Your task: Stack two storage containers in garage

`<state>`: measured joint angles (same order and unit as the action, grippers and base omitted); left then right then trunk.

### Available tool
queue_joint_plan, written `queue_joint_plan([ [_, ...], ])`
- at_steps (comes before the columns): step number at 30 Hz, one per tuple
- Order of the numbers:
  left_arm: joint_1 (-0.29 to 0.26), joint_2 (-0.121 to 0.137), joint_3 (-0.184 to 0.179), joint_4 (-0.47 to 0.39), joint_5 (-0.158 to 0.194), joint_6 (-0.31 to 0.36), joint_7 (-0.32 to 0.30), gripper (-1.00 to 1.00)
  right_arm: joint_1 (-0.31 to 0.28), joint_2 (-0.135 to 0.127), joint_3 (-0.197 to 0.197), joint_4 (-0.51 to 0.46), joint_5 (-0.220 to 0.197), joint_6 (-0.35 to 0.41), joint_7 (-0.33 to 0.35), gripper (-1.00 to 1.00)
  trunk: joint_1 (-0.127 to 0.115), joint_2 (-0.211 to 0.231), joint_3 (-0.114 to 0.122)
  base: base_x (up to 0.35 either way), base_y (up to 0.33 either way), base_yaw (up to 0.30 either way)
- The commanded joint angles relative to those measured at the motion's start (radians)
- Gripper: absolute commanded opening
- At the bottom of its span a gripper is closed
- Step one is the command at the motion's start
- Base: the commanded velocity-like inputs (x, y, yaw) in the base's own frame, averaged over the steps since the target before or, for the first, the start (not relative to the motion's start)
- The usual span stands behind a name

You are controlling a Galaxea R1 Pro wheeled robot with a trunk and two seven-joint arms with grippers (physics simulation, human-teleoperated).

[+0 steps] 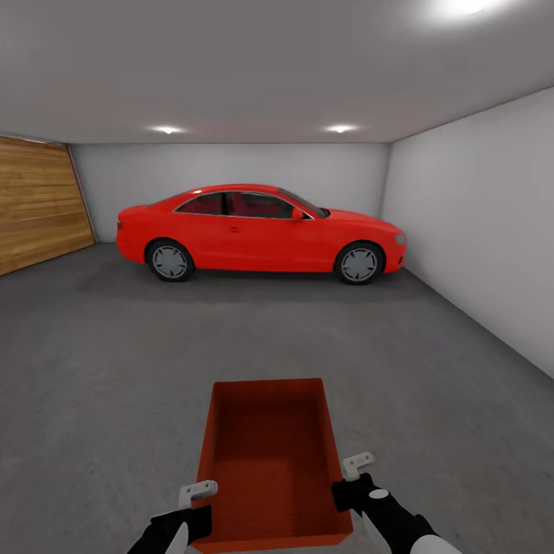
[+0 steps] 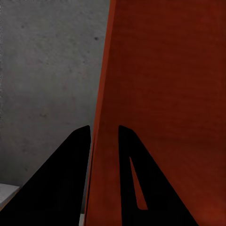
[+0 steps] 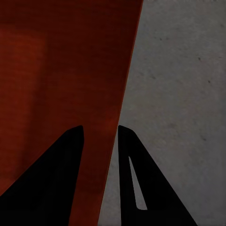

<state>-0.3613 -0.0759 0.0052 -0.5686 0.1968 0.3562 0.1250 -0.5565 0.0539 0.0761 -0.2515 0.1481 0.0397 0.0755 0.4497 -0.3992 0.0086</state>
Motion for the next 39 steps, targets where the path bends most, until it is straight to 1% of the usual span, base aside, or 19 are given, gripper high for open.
queue_joint_plan([
  [1, 0.001, -0.001, 0.001, 0.001, -0.008, 0.008, 0.012, -1.00, 0.000, 0.038, 0.004, -0.005, -0.001, -0.006, 0.030, -1.00, 0.000, -0.001, 0.000, 0.000, 0.018, 0.000],
  [13, 0.001, -0.002, 0.001, 0.001, -0.008, 0.007, 0.012, -1.00, 0.000, 0.038, 0.004, -0.005, -0.001, -0.006, 0.030, -1.00, 0.000, -0.001, 0.000, 0.005, 0.002, 0.000],
  [24, 0.001, -0.001, 0.001, 0.001, -0.008, 0.007, 0.012, -1.00, 0.000, 0.038, 0.004, -0.005, -0.001, -0.006, 0.030, -1.00, 0.000, -0.001, 0.000, 0.244, 0.000, 0.000],
  [39, 0.001, -0.002, 0.001, 0.001, -0.008, 0.007, 0.012, -1.00, 0.000, 0.038, 0.004, -0.005, -0.001, -0.006, 0.030, -1.00, 0.000, -0.001, 0.000, 0.032, 0.000, 0.000],
])
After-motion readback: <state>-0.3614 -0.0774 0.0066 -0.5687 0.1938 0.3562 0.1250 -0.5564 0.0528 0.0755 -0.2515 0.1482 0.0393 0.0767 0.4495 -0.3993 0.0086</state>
